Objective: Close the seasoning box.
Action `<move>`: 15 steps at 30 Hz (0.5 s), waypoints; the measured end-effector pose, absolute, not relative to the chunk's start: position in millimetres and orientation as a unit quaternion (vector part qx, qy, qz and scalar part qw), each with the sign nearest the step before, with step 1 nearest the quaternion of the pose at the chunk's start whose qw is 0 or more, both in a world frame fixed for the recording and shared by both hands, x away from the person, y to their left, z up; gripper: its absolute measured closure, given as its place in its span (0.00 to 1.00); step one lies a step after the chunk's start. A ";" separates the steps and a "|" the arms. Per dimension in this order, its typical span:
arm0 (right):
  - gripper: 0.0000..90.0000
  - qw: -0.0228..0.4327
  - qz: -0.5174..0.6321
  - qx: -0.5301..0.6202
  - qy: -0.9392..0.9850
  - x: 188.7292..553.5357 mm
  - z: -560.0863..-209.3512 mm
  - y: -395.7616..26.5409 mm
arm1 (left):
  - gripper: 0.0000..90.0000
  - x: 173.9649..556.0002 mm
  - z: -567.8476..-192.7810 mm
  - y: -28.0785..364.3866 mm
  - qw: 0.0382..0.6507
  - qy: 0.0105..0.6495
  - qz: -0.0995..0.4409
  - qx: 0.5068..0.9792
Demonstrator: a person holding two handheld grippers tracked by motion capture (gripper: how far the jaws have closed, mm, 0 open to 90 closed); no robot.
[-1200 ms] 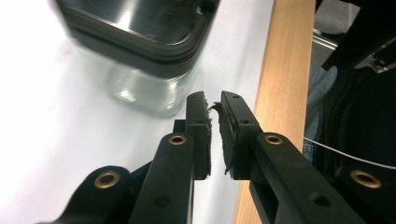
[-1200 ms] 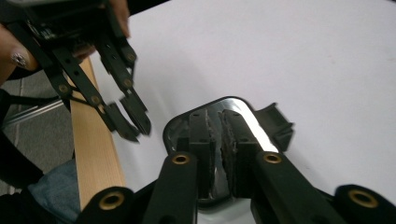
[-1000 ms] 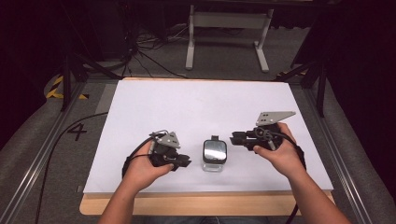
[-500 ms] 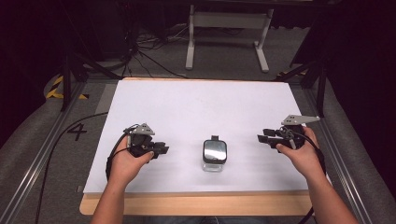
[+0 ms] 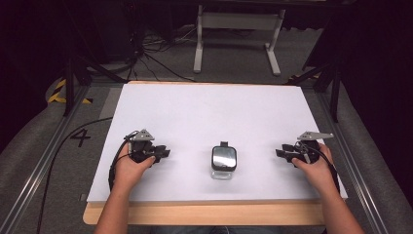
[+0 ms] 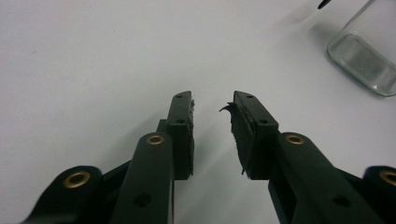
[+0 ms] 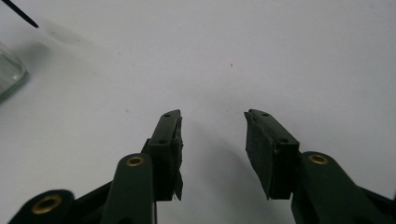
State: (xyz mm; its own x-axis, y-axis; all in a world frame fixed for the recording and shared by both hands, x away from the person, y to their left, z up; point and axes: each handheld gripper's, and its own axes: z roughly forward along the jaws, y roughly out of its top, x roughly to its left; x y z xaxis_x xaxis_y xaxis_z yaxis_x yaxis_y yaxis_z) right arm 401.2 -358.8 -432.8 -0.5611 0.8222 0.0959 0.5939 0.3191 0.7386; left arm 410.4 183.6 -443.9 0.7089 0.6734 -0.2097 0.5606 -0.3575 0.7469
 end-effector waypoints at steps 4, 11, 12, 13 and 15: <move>0.62 0.167 0.371 0.428 0.807 399.7 -436.7 -357.8 | 0.76 411.4 -445.8 185.3 0.419 0.374 0.069 0.824; 0.62 0.162 0.378 0.424 0.807 397.6 -436.1 -353.5 | 0.75 410.2 -443.8 183.1 0.421 0.371 0.066 0.825; 0.62 0.162 0.379 0.424 0.806 397.3 -435.8 -352.8 | 0.75 409.4 -443.4 182.4 0.423 0.374 0.064 0.823; 0.62 0.161 0.381 0.424 0.806 397.2 -435.6 -352.6 | 0.75 409.4 -442.8 182.0 0.424 0.372 0.066 0.823; 0.61 0.161 0.384 0.424 0.805 397.3 -435.4 -352.4 | 0.73 409.4 -441.9 181.4 0.427 0.368 0.067 0.823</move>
